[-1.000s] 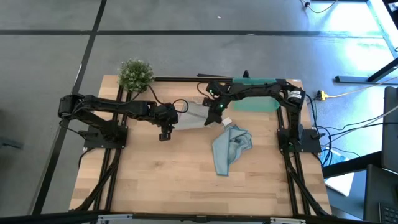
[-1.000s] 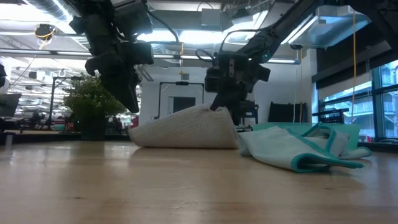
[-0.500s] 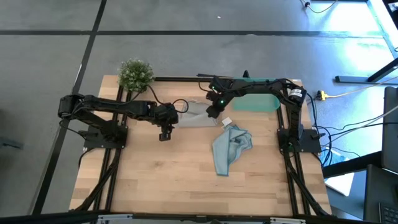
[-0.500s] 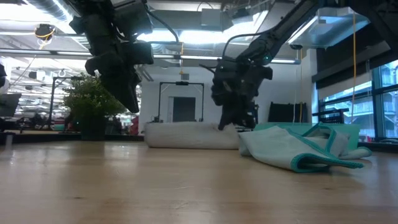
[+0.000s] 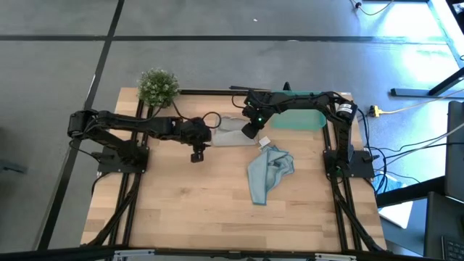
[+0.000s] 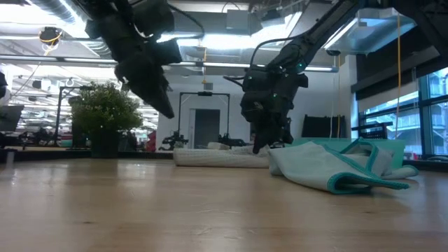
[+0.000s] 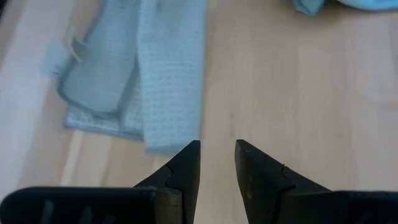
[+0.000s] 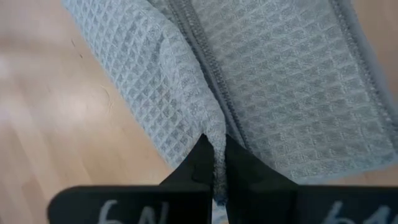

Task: Roll microfiber towels into tight, uniform cylinder then place into a basket
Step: Roll the grey microfiber towel

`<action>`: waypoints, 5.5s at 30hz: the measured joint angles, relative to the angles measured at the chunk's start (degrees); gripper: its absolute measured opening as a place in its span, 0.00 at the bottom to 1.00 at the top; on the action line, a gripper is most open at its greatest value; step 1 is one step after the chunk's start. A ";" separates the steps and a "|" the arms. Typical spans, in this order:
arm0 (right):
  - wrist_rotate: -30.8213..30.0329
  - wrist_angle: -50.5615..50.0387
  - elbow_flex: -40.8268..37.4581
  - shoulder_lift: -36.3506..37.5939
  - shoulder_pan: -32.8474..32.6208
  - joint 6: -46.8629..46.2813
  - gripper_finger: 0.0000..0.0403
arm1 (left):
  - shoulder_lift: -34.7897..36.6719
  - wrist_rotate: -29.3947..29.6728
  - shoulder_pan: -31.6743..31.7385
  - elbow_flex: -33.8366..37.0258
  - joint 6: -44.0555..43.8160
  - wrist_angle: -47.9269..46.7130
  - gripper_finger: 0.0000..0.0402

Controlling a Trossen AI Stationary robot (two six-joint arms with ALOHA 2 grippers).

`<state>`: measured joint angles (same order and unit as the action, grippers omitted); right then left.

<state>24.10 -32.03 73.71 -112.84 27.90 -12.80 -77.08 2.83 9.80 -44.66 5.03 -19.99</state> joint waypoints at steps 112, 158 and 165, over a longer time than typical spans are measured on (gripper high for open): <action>-5.84 -16.39 8.51 0.07 -2.59 8.02 0.31 | -25.31 -4.00 11.67 -6.78 11.60 12.22 0.00; -15.34 1.81 -3.13 0.44 -10.45 11.65 0.31 | -23.58 5.62 12.57 -10.05 14.77 13.05 0.13; -15.06 1.97 -3.15 0.36 -10.43 11.63 0.31 | -23.58 5.67 12.65 -10.05 14.66 13.22 0.22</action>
<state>9.04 -30.06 70.57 -112.48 17.47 -1.17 -100.66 8.51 22.45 -54.72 19.68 -6.77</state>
